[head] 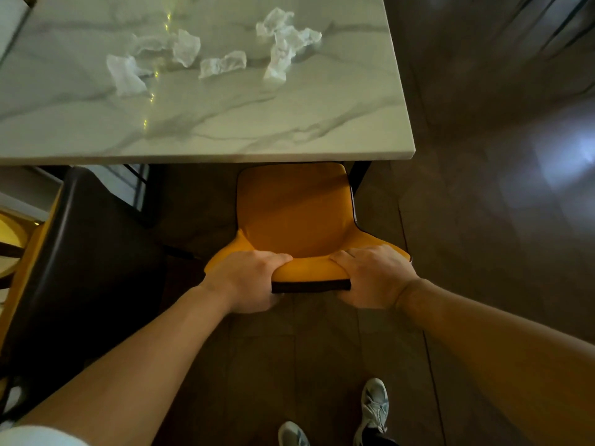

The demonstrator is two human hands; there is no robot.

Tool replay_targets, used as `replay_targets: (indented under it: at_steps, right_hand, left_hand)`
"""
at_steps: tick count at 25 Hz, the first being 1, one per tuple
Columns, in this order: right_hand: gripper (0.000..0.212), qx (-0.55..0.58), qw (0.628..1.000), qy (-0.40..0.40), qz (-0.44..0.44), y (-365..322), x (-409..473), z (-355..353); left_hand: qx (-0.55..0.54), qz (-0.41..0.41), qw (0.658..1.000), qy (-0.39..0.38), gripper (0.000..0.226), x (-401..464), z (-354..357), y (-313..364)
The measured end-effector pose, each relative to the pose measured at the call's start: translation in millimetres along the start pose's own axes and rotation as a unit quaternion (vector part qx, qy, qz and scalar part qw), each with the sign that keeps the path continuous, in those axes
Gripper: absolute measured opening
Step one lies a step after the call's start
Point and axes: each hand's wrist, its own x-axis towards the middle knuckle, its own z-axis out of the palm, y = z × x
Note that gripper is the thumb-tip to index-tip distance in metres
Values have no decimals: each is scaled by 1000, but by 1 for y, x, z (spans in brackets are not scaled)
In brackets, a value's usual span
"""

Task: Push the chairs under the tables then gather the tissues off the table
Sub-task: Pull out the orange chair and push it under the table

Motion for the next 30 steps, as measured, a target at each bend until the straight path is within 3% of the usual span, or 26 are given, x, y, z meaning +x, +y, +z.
replay_targets:
  at_steps: [20, 25, 30]
  right_hand:
    - [52, -16, 999, 27, -14, 40, 74, -26]
    - [72, -10, 999, 43, -5, 49, 95, -33]
    - [69, -14, 998, 56, -11, 60, 116, -42]
  left_hand:
    - [10, 26, 999, 37, 63, 65, -32, -54]
    - [15, 23, 999, 36, 60, 86, -40, -69]
    - [9, 24, 999, 30, 54, 107, -50, -81]
